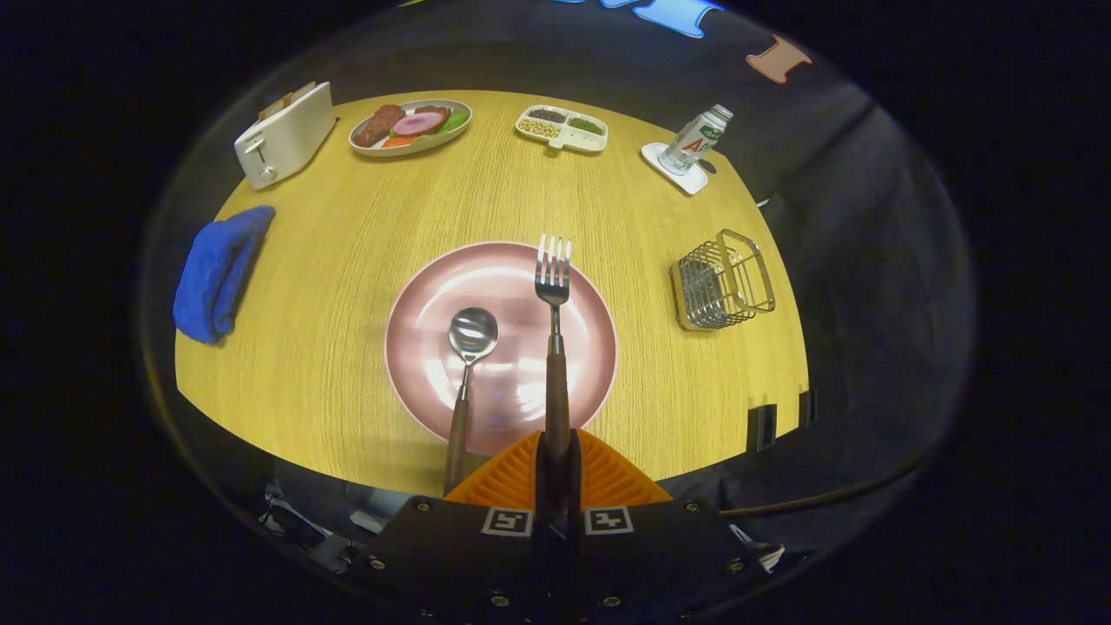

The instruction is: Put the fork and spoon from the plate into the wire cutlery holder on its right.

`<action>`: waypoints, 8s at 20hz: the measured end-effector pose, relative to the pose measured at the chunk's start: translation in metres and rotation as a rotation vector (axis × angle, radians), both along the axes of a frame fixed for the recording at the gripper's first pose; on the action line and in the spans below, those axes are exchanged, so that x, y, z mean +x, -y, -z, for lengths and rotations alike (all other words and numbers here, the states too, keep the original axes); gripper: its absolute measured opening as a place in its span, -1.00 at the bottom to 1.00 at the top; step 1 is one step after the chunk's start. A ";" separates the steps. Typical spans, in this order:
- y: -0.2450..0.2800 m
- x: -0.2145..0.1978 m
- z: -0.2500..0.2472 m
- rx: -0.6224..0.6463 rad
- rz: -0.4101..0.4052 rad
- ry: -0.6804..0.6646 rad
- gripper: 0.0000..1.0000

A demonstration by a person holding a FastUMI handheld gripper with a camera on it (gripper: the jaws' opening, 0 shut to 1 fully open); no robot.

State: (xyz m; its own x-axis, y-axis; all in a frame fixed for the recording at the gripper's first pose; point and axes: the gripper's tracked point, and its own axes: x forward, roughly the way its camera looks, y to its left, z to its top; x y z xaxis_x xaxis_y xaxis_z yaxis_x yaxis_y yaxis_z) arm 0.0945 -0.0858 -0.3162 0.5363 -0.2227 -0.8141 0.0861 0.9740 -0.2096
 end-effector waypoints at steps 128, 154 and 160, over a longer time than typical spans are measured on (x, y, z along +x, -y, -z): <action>0.133 0.045 -0.079 0.021 0.330 -0.216 -0.91; 0.200 0.086 -0.029 0.229 0.275 -0.484 -0.76; 0.184 0.091 -0.046 0.283 0.304 -0.430 -0.76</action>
State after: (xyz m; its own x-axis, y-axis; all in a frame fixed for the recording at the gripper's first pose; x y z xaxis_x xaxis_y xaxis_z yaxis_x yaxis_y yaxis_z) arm 0.1859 -0.2698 -0.2699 0.0919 -0.0576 -0.9941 0.3342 0.9422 -0.0237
